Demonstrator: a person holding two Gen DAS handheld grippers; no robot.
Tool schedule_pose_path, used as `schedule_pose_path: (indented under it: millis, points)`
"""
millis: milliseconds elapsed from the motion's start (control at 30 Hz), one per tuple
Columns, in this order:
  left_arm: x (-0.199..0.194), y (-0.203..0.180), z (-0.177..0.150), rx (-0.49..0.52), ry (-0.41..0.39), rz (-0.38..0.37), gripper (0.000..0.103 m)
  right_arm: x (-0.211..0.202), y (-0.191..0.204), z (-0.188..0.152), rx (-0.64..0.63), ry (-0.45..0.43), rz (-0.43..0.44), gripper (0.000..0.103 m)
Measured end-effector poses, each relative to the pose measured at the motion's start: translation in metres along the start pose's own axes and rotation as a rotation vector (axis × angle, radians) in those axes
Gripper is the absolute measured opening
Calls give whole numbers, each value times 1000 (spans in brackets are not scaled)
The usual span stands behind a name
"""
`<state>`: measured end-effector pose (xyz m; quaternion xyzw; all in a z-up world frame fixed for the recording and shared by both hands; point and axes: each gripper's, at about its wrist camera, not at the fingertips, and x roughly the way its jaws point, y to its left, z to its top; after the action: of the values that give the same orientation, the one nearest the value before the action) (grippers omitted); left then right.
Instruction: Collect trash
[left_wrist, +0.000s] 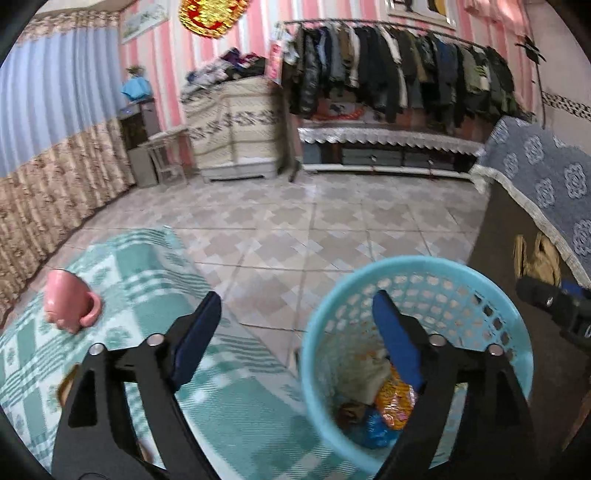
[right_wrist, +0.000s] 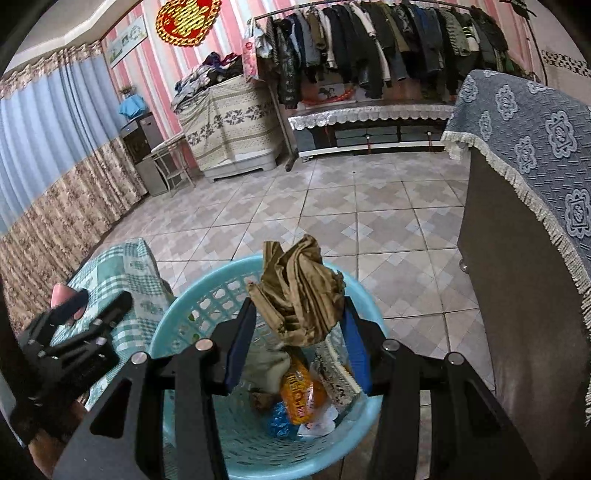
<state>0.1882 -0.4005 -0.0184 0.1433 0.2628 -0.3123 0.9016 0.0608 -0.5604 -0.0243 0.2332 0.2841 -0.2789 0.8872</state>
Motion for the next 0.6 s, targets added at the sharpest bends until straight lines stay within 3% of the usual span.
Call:
schedule_pose_path:
  millis: [167, 233, 300, 533, 600]
  points:
    - [-23, 28, 1, -69, -51, 72, 95, 14, 12, -7, 22, 42, 3, 50]
    - [-30, 38, 1, -89, -57, 92, 96, 18, 13, -9, 33, 63, 12, 58]
    - [-38, 49, 2, -111, -61, 101, 96, 19, 15, -11, 43, 71, 2, 74]
    - [-69, 81, -2, -167, -89, 152, 97, 22, 26, -20, 35, 105, -8, 77]
    - [-80, 90, -3, -175, -100, 173, 97, 18, 31, -23, 19, 96, -12, 82]
